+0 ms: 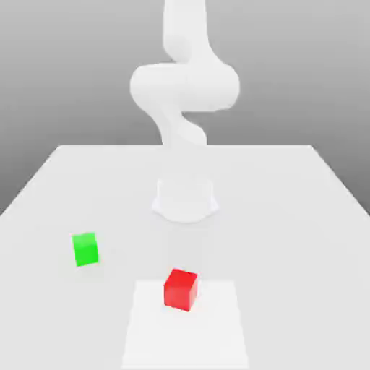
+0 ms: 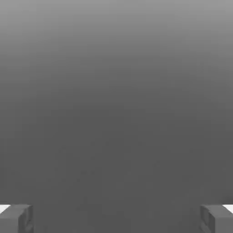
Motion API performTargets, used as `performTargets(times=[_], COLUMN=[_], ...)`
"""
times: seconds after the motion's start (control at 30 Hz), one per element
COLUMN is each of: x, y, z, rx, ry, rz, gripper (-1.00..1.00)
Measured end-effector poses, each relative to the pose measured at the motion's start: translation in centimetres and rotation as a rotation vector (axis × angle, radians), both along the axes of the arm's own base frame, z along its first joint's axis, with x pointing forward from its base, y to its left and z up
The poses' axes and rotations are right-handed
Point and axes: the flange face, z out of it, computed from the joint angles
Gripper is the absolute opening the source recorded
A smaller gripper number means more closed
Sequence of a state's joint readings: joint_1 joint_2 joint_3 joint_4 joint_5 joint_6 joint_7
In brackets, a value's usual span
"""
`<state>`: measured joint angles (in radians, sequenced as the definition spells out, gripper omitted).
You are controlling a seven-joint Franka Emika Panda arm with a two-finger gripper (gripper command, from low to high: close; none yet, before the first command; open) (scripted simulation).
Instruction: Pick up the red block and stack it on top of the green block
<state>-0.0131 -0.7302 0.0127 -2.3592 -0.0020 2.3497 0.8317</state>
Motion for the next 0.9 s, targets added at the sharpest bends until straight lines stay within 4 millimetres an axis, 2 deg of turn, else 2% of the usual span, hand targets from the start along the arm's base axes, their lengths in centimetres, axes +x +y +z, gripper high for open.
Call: performTargets(times=[0.13, 0.2, 0.3, 0.43, 0.57, 0.63, 0.8, 0.83, 0.9], x=[3.9, 4.9, 5.3, 3.7, -0.6, -1.6, -2.0, -2.1, -2.1], y=[0.0, -0.2, -0.4, -0.7, -0.9, -0.9, -0.9, -0.9, -0.9], z=[-9.9, -14.9, -22.4, -32.5, -42.7, -45.8, -50.7, -51.4, -51.4], rx=[0.024, 0.036, 0.054, 0.081, 0.111, 0.117, 0.118, 0.118, 0.118], ry=[0.149, 0.223, 0.334, 0.49, 0.664, 0.701, 0.713, 0.713, 0.713], rz=[-0.053, -0.081, -0.125, -0.188, -0.262, -0.279, -0.284, -0.283, -0.283], gripper=[0.0, 0.0, 0.0, 0.0, 0.0, 0.0, 0.0, -1.0, -1.0])
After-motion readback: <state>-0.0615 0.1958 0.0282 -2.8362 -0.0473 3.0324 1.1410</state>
